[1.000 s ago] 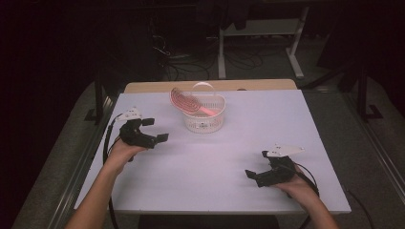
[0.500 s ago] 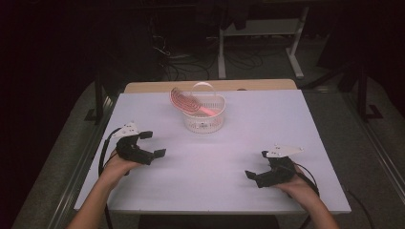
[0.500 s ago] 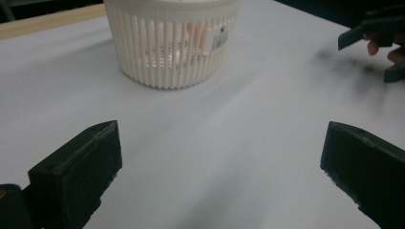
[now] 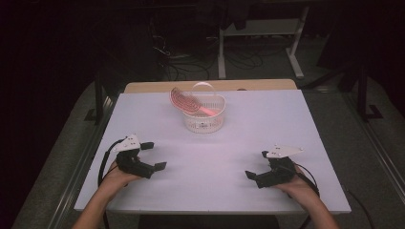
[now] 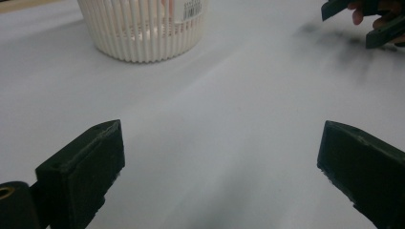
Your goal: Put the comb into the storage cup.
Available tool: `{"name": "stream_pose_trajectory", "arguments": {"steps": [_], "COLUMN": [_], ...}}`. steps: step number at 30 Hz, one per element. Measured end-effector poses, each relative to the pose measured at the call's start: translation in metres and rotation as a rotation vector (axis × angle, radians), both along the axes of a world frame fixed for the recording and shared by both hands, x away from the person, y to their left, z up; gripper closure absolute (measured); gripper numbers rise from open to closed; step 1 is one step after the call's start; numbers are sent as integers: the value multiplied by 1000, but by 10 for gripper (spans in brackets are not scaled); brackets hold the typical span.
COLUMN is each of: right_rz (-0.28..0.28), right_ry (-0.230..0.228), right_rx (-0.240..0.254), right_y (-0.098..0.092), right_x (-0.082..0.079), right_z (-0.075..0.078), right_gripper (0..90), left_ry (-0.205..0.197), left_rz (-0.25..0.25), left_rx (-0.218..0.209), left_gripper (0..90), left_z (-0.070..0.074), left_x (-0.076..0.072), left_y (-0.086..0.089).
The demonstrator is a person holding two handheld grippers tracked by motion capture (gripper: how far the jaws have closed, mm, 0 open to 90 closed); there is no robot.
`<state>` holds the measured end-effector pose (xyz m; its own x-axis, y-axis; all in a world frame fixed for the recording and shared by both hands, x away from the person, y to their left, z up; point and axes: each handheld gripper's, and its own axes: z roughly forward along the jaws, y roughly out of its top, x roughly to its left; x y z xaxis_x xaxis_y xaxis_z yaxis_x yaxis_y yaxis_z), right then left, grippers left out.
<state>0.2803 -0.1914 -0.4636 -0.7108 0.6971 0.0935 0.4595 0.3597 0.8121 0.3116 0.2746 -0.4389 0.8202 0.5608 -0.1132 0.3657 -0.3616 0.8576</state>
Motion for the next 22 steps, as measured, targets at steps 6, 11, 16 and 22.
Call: {"name": "stream_pose_trajectory", "arguments": {"steps": [6,11,16,22], "right_rz": [-1,-2,-1,-6], "right_ry": [0,0,1,4], "right_rx": [-1,-2,-5,-6], "right_y": [0,0,-1,-1], "right_x": [0,0,0,1], "right_z": [0,0,-1,-1], "right_gripper": [11,11,11,11], "left_ry": [14,18,14,15], "left_rz": [5,6,-10,-12], "left_rx": [0,13,59,53], "left_gripper": [0,0,0,0], "left_z": [-4,-10,-16,-16], "left_x": [-9,-15,-17,-17], "left_y": [0,2,1,1]}}
